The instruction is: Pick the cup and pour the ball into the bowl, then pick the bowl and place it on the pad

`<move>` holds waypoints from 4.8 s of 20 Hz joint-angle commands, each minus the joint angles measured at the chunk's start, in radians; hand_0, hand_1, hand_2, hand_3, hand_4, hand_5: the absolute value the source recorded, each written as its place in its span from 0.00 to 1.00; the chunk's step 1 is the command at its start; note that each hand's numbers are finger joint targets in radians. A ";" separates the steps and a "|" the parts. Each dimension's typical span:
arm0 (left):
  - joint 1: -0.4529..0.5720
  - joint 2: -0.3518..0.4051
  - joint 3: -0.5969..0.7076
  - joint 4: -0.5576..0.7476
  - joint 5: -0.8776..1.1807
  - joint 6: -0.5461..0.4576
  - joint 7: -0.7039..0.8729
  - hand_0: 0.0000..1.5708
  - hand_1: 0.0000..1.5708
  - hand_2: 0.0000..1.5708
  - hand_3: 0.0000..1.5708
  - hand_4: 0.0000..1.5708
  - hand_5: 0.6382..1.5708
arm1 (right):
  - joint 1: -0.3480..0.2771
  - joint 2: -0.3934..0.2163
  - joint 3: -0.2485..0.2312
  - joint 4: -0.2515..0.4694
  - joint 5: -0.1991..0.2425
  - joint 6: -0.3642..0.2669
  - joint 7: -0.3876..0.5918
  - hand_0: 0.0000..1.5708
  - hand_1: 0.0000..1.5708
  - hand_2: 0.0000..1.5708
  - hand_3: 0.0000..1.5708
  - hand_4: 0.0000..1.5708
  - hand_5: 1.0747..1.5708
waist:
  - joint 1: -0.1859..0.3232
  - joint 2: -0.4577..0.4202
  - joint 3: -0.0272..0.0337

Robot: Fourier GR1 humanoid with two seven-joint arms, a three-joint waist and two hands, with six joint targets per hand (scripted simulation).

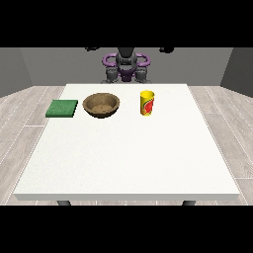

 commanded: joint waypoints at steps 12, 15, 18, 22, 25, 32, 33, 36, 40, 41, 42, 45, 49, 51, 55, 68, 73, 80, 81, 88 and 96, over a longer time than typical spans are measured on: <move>0.002 -0.077 -0.077 0.232 -0.104 -0.029 -0.377 0.00 0.00 0.00 0.00 0.00 0.97 | -0.248 -0.067 -0.189 0.177 0.072 0.002 -0.029 0.00 0.00 0.24 0.41 0.43 1.00 | 0.054 0.233 0.0002; 0.036 -0.050 -0.055 0.253 -0.077 -0.082 -0.427 0.00 0.00 0.00 0.00 0.00 0.96 | -0.238 -0.144 -0.290 0.217 -0.002 0.088 -0.089 0.00 0.00 0.26 0.40 0.42 0.99 | 0.064 0.251 0.0004; 0.042 -0.033 -0.028 0.330 -0.088 -0.091 -0.524 0.00 0.00 0.00 0.00 0.00 0.96 | -0.243 -0.165 -0.316 0.238 -0.009 0.106 -0.107 0.00 0.00 0.22 0.34 0.42 0.99 | 0.054 0.275 0.0002; -0.020 -0.001 0.005 0.470 -0.095 -0.106 -0.584 0.00 0.00 0.00 0.00 0.00 0.96 | -0.339 -0.165 -0.329 0.253 0.011 0.087 -0.071 0.00 0.00 0.27 0.39 0.42 0.99 | 0.055 0.284 0.0001; -0.030 -0.049 -0.006 0.555 -0.128 -0.033 -0.603 0.00 0.00 0.00 0.00 0.00 0.96 | -0.285 -0.149 -0.303 0.250 0.025 0.094 -0.059 0.00 0.00 0.27 0.39 0.42 0.99 | 0.016 0.221 0.0001; -0.137 -0.026 0.046 0.702 -0.112 -0.032 -0.723 0.00 0.00 0.00 0.00 0.00 0.96 | -0.314 -0.190 -0.357 0.287 -0.011 0.164 -0.128 0.00 0.00 0.23 0.36 0.41 0.99 | -0.014 0.289 0.0001; -0.113 -0.004 0.052 0.739 -0.121 -0.039 -0.740 0.00 0.00 0.00 0.00 0.00 0.95 | -0.329 -0.222 -0.363 0.265 -0.029 0.190 -0.034 0.00 0.00 0.22 0.36 0.41 0.99 | -0.023 0.262 -0.0001; -0.174 -0.029 0.056 0.766 -0.109 -0.018 -0.737 0.00 0.00 0.00 0.00 0.00 0.95 | -0.306 -0.197 -0.372 0.311 -0.019 0.181 -0.118 0.00 0.00 0.22 0.33 0.41 0.99 | -0.016 0.269 0.0001; -0.177 -0.005 0.084 0.849 -0.099 -0.046 -0.842 0.00 0.00 0.00 0.00 0.00 0.96 | -0.328 -0.209 -0.382 0.282 -0.020 0.187 -0.124 0.00 0.00 0.24 0.35 0.40 0.99 | -0.032 0.322 -0.0001; -0.153 0.018 0.100 0.857 -0.084 -0.085 -0.877 0.00 0.00 0.00 0.00 0.00 0.96 | -0.286 -0.220 -0.383 0.267 -0.037 0.221 -0.138 0.00 0.00 0.23 0.35 0.39 0.99 | -0.052 0.334 -0.0001; -0.176 0.017 0.098 0.880 -0.090 -0.062 -0.855 0.00 0.00 0.00 0.00 0.00 0.96 | -0.310 -0.220 -0.399 0.276 -0.047 0.210 -0.101 0.00 0.00 0.22 0.33 0.40 0.99 | -0.035 0.295 0.0000; -0.214 0.000 0.115 0.926 -0.094 -0.004 -0.881 0.00 0.00 0.00 0.00 0.00 0.96 | -0.343 -0.253 -0.405 0.250 -0.063 0.244 -0.064 0.00 0.00 0.19 0.34 0.40 0.99 | -0.083 0.334 -0.0003; -0.192 0.037 0.053 0.915 -0.206 0.094 -0.958 0.77 0.77 0.83 0.71 0.83 0.38 | -0.295 -0.226 -0.390 0.267 -0.048 0.252 -0.168 0.00 0.00 0.25 0.32 0.39 1.00 | -0.093 0.363 0.0006; -0.143 -0.002 0.049 0.946 -0.211 0.115 -1.014 0.82 0.82 1.00 1.00 0.80 0.64 | -0.346 -0.290 -0.458 0.275 -0.086 0.258 -0.079 0.00 0.00 0.25 0.42 0.38 1.00 | -0.075 0.329 -0.0001; -0.185 0.036 0.095 1.003 -0.172 0.072 -1.050 0.84 0.84 1.00 1.00 0.82 0.61 | -0.325 -0.298 -0.469 0.251 -0.084 0.262 -0.100 0.00 0.00 0.24 0.44 0.36 1.00 | -0.074 0.353 -0.0004; -0.324 -0.001 -0.025 0.931 -0.295 0.244 -0.762 0.86 0.86 1.00 1.00 0.83 0.55 | -0.200 -0.325 -0.545 0.494 -0.109 0.348 -0.248 0.00 0.00 0.26 0.42 0.35 1.00 | -0.015 0.177 0.0011; -0.387 0.004 -0.045 0.943 -0.352 0.335 -0.714 0.86 0.86 1.00 1.00 0.84 0.61 | -0.234 -0.361 -0.579 0.515 -0.150 0.397 -0.273 0.00 0.00 0.23 0.43 0.35 1.00 | -0.052 0.221 0.0008; -0.423 0.003 -0.150 0.989 -0.517 0.479 -0.614 0.87 0.87 1.00 1.00 0.88 0.66 | -0.289 -0.409 -0.606 0.570 -0.169 0.418 -0.245 0.00 0.00 0.22 0.44 0.34 1.00 | -0.052 0.220 0.0012; -0.427 0.006 -0.170 1.013 -0.554 0.517 -0.614 0.88 0.88 1.00 1.00 0.91 0.66 | -0.292 -0.379 -0.576 0.541 -0.152 0.405 -0.254 0.00 0.00 0.21 0.44 0.34 0.99 | -0.076 0.235 0.0012; -0.526 0.011 -0.354 1.138 -0.841 0.698 -0.346 0.95 0.95 1.00 1.00 0.94 0.72 | -0.288 -0.397 -0.573 0.639 -0.136 0.440 -0.287 0.00 0.00 0.22 0.43 0.34 0.99 | -0.071 0.171 0.0030; -0.626 0.016 -0.555 1.313 -1.155 0.806 -0.071 1.00 1.00 1.00 1.00 0.79 0.89 | -0.300 -0.397 -0.576 0.709 -0.120 0.425 -0.289 0.00 0.00 0.24 0.42 0.36 0.99 | -0.053 0.110 0.0035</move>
